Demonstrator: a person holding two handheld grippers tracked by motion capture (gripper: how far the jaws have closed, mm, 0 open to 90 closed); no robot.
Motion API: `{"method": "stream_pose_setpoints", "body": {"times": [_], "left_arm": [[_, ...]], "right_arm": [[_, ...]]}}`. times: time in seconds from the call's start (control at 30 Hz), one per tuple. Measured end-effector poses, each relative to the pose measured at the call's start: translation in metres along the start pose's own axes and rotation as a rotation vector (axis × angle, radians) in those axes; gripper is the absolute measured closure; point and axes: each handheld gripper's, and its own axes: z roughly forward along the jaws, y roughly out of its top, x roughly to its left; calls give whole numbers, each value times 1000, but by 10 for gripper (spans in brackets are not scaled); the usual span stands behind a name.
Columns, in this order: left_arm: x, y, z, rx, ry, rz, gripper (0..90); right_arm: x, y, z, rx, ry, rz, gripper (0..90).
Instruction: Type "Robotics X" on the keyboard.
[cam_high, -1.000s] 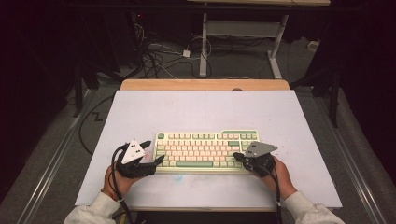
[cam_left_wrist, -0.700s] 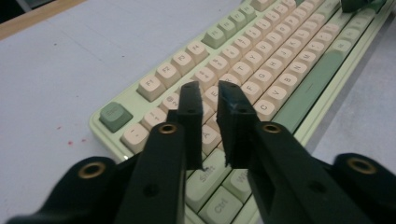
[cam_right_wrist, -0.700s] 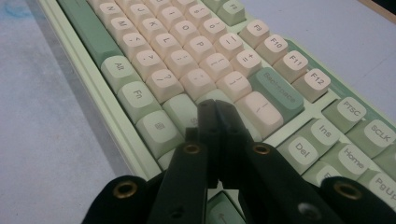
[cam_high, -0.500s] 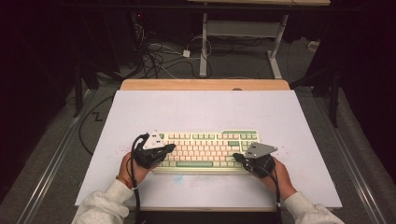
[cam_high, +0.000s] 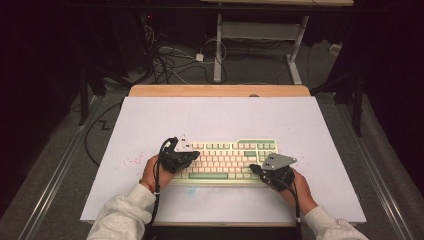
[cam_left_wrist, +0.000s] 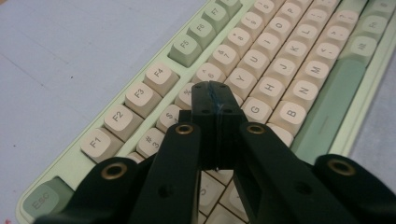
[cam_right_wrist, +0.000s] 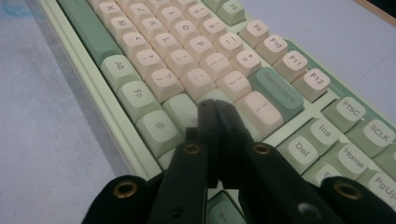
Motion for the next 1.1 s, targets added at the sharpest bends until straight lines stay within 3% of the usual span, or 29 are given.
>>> {"method": "stream_pose_setpoints", "body": {"times": [0.2, 0.63, 0.77, 0.87, 1.1], "left_arm": [[1, 1, 7, 8, 3, -14, 874], [-3, 2, 13, 33, 20, 10, 874], [-5, 2, 15, 49, 19, 21, 875], [-9, 3, 16, 69, 44, 56, 875], [-10, 5, 5, 7, 62, 59, 874]], "right_arm": [[0, 0, 0, 1, 1, -6, 900], [1, 0, 0, 3, -4, -4, 900], [1, 1, 0, 3, -2, -7, 900], [1, 1, -1, 9, -1, -3, 900], [-3, 3, -7, -10, 3, 0, 900]]}}
